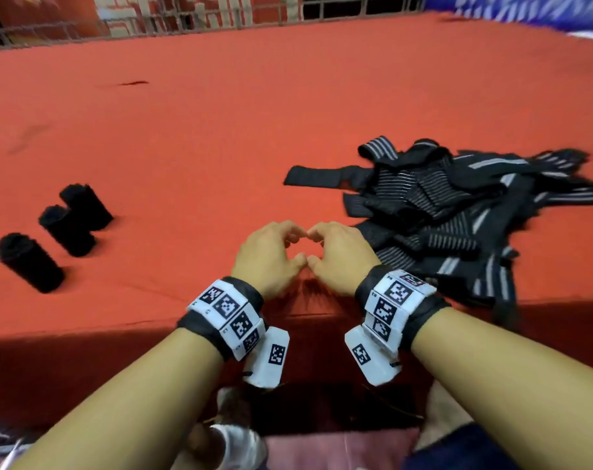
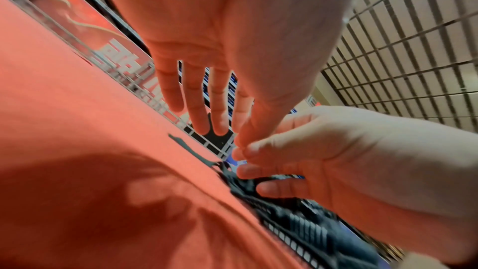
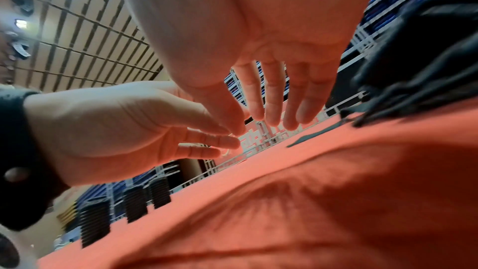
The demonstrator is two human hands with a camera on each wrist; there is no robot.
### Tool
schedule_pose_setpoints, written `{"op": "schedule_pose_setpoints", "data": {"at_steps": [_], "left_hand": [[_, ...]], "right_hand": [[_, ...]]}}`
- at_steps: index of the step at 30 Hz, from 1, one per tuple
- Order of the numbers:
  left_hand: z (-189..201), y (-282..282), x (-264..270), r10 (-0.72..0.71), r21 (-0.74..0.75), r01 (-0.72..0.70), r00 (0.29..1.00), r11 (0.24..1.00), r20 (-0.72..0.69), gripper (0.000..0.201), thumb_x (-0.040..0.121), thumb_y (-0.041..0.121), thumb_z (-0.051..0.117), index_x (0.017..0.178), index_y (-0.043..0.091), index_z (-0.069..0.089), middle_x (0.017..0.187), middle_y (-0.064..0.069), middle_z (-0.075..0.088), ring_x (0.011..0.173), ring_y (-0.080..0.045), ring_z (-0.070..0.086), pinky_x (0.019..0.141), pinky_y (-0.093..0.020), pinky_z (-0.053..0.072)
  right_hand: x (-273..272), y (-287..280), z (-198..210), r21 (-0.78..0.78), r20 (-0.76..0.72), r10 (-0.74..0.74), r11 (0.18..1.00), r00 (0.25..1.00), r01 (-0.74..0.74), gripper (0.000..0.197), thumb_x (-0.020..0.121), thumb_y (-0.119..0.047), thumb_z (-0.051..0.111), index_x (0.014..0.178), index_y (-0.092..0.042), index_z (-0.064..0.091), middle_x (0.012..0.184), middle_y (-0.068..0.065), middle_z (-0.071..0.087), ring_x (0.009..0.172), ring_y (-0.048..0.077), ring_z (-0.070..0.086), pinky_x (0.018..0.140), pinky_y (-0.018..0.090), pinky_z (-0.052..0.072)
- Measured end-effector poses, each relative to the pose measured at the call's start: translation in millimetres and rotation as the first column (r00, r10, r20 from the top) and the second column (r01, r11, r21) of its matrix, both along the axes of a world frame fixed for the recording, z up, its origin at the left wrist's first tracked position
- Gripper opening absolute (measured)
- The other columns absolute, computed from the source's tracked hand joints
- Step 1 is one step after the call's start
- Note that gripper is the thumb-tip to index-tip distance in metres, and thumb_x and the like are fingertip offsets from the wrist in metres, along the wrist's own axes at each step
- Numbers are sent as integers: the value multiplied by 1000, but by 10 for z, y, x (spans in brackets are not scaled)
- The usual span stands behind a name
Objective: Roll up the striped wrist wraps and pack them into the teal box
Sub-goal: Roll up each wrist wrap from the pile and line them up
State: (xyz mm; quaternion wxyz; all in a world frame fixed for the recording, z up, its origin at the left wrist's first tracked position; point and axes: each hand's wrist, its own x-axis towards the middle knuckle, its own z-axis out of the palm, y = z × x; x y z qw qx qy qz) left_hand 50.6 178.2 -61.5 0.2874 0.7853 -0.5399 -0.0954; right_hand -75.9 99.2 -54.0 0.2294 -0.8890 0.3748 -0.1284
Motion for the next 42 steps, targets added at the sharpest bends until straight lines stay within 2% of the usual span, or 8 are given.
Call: {"op": "schedule_pose_setpoints", "data": {"at_steps": [7, 11, 14, 19, 21, 24, 34, 42], "left_hand": [[4, -603, -750, -224, 51, 223, 974, 973, 20, 30, 86, 27, 72, 116, 27, 70, 130, 4, 57, 114, -14, 61, 99, -28, 44], [92, -841, -924, -240, 51, 237, 968, 970, 77, 30, 90, 22, 68, 119, 27, 70, 163, 12, 22, 134, -11, 48, 105, -28, 41], [175, -1047, -987, -276, 121, 265, 956, 957, 94, 30, 93, 21, 67, 121, 27, 69, 167, 15, 10, 122, -10, 57, 101, -30, 45], [76, -1283, -984, -233, 216, 203, 965, 955, 121, 29, 91, 23, 70, 120, 28, 72, 144, 7, 58, 125, -19, 58, 105, -29, 44], [62, -1272, -994, -116, 114, 105, 989, 988, 91, 11, 86, 27, 74, 96, 31, 73, 106, 5, 74, 103, -21, 67, 88, -31, 51], [59, -1195, -983, -60, -25, 61, 996, 998, 63, 28, 80, 27, 79, 79, 23, 51, 71, 7, 57, 73, -24, 54, 63, -34, 35], [167, -751, -620, -103, 98, 89, 984, 991, 148, 9, 80, 21, 71, 84, 30, 70, 62, 13, 55, 75, -26, 60, 67, -30, 40], [28, -508, -405, -192, 130, 180, 978, 975, 81, 20, 75, 18, 62, 63, 32, 54, 114, 8, 64, 110, -24, 59, 96, -34, 44]], "right_hand": [[-924, -413, 5, -42, 58, -291, 955, 955, 294, 35, 89, -24, 67, 123, -18, 65, 137, 0, 49, 122, 25, 54, 100, 34, 44], [-1120, -587, -122, -3, 47, -328, 945, 944, 328, 37, 89, -27, 68, 125, -16, 66, 156, 1, 33, 134, 25, 47, 110, 32, 39], [-1173, -660, -288, 70, 4, -320, 945, 947, 319, 44, 90, -30, 68, 131, -15, 64, 159, 1, 34, 143, 23, 37, 115, 32, 33], [-1183, -743, -342, 168, -18, -301, 939, 953, 300, 62, 90, -34, 67, 145, -11, 51, 158, 0, 39, 143, 28, 37, 115, 29, 27], [-1191, -771, -326, 215, -4, -312, 928, 950, 306, 65, 88, -34, 69, 145, -12, 50, 155, 0, 43, 141, 28, 39, 113, 29, 30], [-1200, -789, -314, 279, 35, -343, 905, 939, 320, 66, 86, -35, 71, 144, -17, 46, 141, 5, 55, 131, 31, 48, 105, 32, 38], [-1159, -723, -241, 334, 124, -421, 870, 899, 362, 103, 88, -39, 70, 159, -26, -4, 128, 15, 64, 127, 39, 52, 108, 40, 41], [-1048, -569, -131, 130, 127, -423, 904, 897, 408, 55, 82, -32, 70, 131, -21, 47, 121, 13, 60, 112, 36, 57, 94, 40, 48]]}}
